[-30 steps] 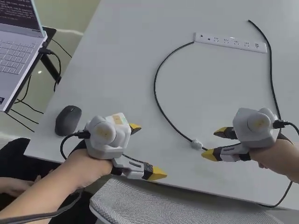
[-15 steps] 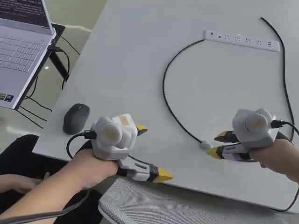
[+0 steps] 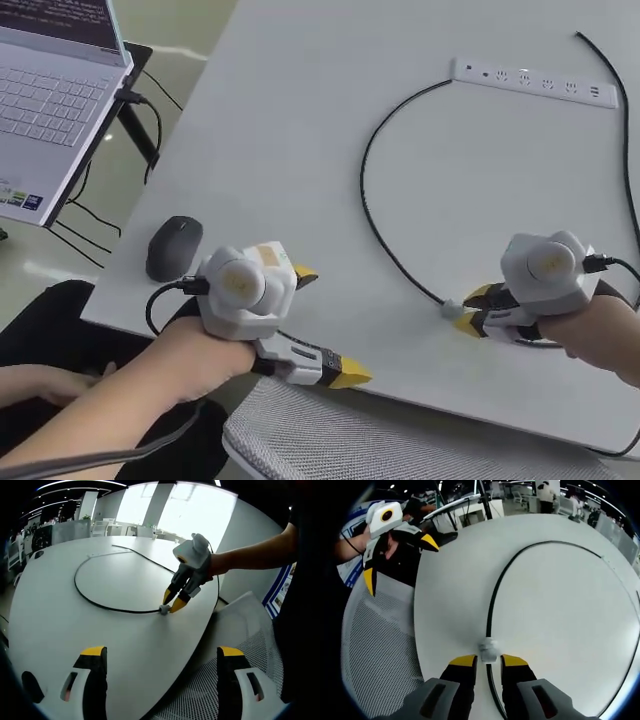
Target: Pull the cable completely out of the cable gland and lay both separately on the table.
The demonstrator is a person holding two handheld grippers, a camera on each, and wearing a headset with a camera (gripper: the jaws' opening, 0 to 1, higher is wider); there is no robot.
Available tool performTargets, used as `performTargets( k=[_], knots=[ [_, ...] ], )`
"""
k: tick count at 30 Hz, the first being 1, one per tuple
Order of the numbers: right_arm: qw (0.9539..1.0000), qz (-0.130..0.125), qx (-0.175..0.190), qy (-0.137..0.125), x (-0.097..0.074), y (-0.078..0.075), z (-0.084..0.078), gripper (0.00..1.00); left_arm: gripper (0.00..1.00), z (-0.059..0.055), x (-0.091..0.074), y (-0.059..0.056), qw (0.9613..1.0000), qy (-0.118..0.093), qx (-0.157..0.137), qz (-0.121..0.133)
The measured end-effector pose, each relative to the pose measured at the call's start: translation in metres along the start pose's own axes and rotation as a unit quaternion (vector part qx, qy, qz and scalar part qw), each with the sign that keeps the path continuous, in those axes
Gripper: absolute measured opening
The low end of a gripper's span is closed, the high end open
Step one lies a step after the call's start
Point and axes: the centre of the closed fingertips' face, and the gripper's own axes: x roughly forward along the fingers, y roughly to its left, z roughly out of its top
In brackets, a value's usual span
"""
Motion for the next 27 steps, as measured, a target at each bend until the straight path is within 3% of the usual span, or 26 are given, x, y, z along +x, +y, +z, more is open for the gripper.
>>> performTargets(
  k=[15,27],
  knots=[
    [1.0,-0.007,0.002,0.005,0.0041,-0.0032,0.0002,0.08,0.89,-0.0047,0.0002,0.0018,1.0,0.004,-0.006,-0.002],
    [0.9999,0.001,0.009,0.007,-0.0048,0.003,0.0037,0.07,0.9,0.0015,-0.0012,-0.0012,1.0,-0.006,0.006,0.002]
  ],
)
